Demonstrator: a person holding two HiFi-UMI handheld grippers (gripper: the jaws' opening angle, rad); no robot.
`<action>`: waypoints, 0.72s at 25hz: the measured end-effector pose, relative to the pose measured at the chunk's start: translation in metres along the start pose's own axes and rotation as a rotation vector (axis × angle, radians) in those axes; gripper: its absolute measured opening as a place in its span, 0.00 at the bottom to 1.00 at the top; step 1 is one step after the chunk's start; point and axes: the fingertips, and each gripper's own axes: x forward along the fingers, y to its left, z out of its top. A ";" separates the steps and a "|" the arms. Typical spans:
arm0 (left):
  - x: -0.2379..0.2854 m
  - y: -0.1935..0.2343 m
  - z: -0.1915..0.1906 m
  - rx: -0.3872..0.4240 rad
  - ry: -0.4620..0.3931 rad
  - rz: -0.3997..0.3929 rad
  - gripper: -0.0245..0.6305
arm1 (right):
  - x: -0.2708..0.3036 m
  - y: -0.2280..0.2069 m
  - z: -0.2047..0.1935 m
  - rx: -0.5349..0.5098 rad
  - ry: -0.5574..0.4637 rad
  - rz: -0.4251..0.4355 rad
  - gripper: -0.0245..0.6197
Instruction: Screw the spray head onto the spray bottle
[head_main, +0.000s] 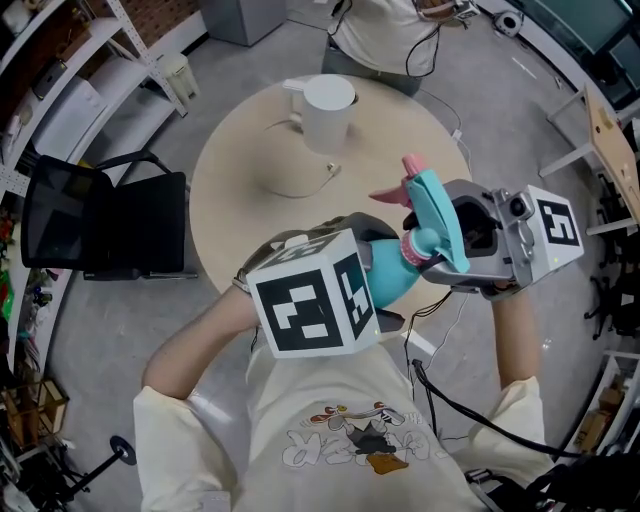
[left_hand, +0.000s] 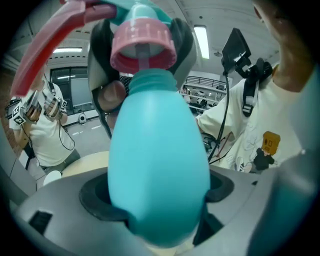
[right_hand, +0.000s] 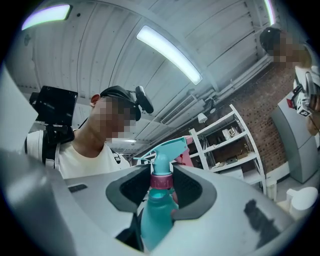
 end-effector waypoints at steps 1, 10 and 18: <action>0.000 0.000 0.001 0.002 -0.005 0.002 0.70 | 0.001 0.000 0.000 -0.002 0.005 0.002 0.25; -0.011 -0.002 0.014 -0.019 -0.081 -0.009 0.70 | 0.003 0.005 0.000 -0.016 0.017 0.020 0.25; -0.024 -0.042 0.028 0.015 -0.212 -0.310 0.70 | 0.007 0.028 0.004 -0.015 0.031 0.181 0.25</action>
